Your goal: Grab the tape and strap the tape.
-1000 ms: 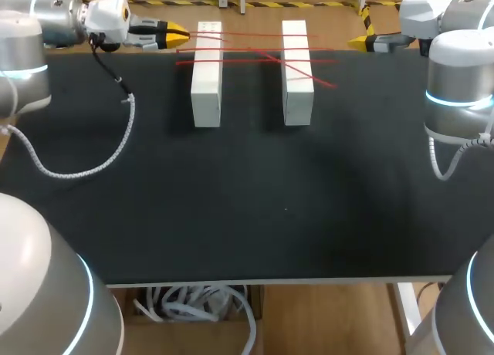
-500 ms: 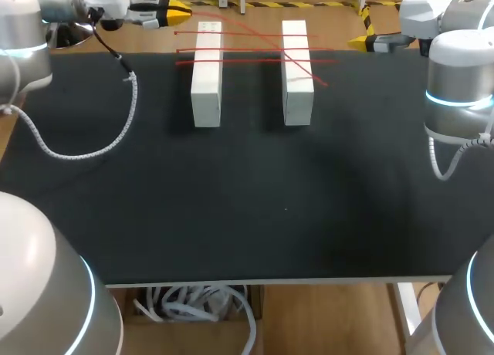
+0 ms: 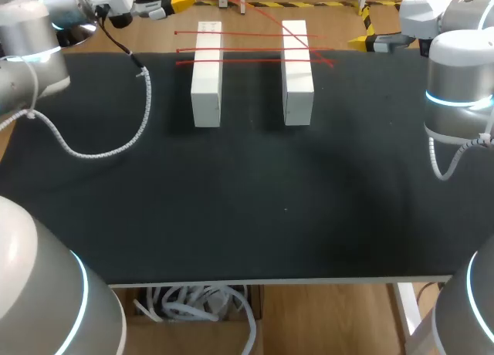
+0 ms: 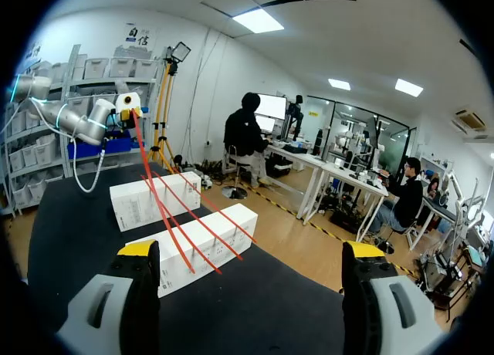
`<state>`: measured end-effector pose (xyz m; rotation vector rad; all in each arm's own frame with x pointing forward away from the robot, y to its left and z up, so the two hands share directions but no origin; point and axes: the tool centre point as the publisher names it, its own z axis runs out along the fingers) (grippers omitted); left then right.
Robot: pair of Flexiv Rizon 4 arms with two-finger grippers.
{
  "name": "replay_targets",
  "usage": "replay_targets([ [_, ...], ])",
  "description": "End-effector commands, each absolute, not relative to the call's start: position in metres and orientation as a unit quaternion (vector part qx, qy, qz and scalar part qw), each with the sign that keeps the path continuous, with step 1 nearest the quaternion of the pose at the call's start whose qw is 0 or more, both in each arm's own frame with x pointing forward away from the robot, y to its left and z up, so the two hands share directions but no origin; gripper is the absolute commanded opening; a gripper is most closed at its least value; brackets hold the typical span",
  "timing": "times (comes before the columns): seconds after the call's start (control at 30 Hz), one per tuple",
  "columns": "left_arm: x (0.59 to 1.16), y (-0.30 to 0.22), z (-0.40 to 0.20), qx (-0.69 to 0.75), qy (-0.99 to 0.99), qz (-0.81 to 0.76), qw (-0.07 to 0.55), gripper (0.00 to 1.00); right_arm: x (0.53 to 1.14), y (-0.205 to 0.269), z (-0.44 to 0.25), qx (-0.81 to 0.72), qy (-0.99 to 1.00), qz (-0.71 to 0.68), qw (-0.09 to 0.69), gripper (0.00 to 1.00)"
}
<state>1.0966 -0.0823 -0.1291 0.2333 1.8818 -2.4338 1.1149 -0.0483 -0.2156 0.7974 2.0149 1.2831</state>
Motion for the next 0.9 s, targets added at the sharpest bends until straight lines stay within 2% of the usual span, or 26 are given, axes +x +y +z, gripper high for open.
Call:
replay_targets([
  [0.03,1.099,-0.085,-0.134,0.088,0.583,-0.807,0.023,0.0,1.115,-0.049,-0.216,0.301,0.762,0.486,0.306,1.0],
  [0.9,1.096,-0.083,-0.123,0.086,0.561,-0.823,0.02,0.0,1.115,-0.049,-0.216,0.301,0.762,0.486,0.306,1.0],
])
